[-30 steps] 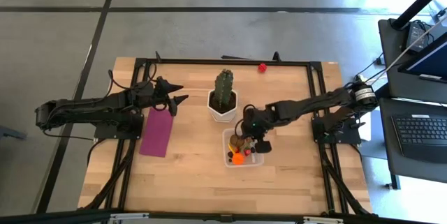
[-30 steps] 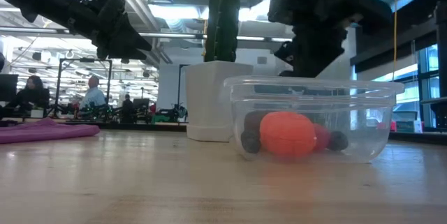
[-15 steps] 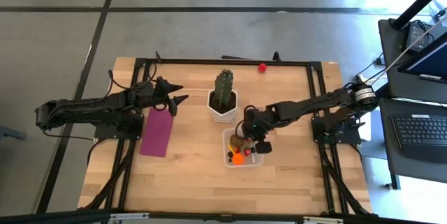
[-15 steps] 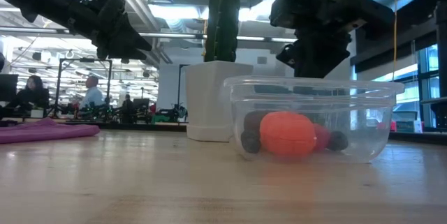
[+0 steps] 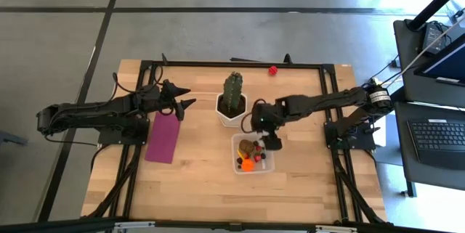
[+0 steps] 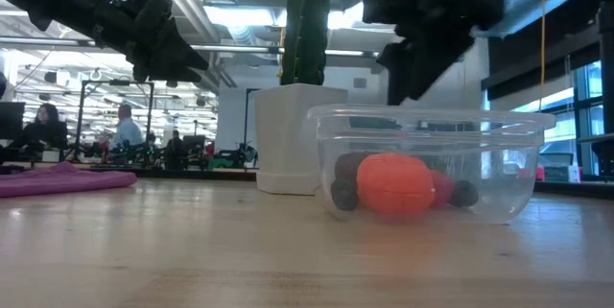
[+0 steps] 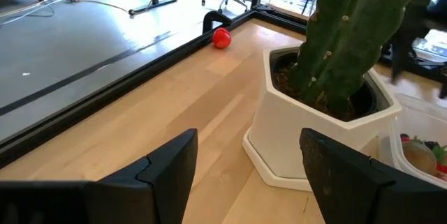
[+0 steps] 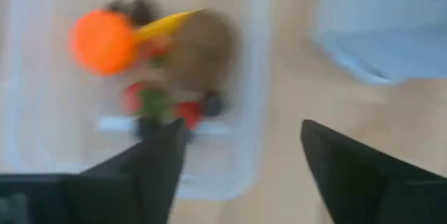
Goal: Pick and placing Produce into tupperware
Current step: Put the strawberry into the transparent bin
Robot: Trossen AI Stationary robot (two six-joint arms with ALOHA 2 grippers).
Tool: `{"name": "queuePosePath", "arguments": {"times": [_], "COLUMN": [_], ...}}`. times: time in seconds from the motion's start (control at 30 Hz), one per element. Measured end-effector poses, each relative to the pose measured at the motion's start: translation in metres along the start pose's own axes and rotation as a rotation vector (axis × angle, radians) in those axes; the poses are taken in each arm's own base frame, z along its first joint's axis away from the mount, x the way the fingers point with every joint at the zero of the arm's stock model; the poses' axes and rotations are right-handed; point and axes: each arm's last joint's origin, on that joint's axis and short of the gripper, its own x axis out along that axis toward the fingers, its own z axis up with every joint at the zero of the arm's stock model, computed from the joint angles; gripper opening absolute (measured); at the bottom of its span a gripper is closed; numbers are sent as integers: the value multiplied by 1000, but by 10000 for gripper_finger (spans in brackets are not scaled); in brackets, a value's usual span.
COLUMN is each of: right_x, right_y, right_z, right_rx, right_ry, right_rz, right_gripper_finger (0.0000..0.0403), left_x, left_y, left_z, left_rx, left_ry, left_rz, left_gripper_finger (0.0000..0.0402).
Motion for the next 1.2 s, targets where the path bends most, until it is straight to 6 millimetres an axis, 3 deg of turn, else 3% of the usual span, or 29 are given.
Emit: {"name": "queuePosePath", "arguments": {"times": [0.1, 0.23, 0.43, 0.63, 0.77, 0.93, 1.2], "right_x": [-8, -16, -34, -59, -75, -92, -106], "right_y": [-14, -29, -53, -97, -143, -194, -237], "right_z": [4, 5, 10, 6, -13, -48, -82], "right_rx": [62, 58, 101, 285, 543, 767, 1042], "right_ry": [-5, 10, 4, 2, -53, -80, -181], "right_rz": [-123, -183, -329, -533, -471, -536, -578], "right_gripper_finger": [326, 359, 364, 364, 365, 365, 365], "left_x": [0, 0, 0, 0, 0, 0, 0], "left_y": [0, 0, 0, 0, 0, 0, 0], "left_z": [0, 0, 0, 0, 0, 0, 0], "left_rx": [0, 0, 0, 0, 1, 9, 75], "left_ry": [0, 0, 0, 0, 0, 0, -3], "left_rz": [0, 0, 0, 0, 0, 1, 11], "left_gripper_finger": [244, 244, 244, 244, 244, 244, 244]}}
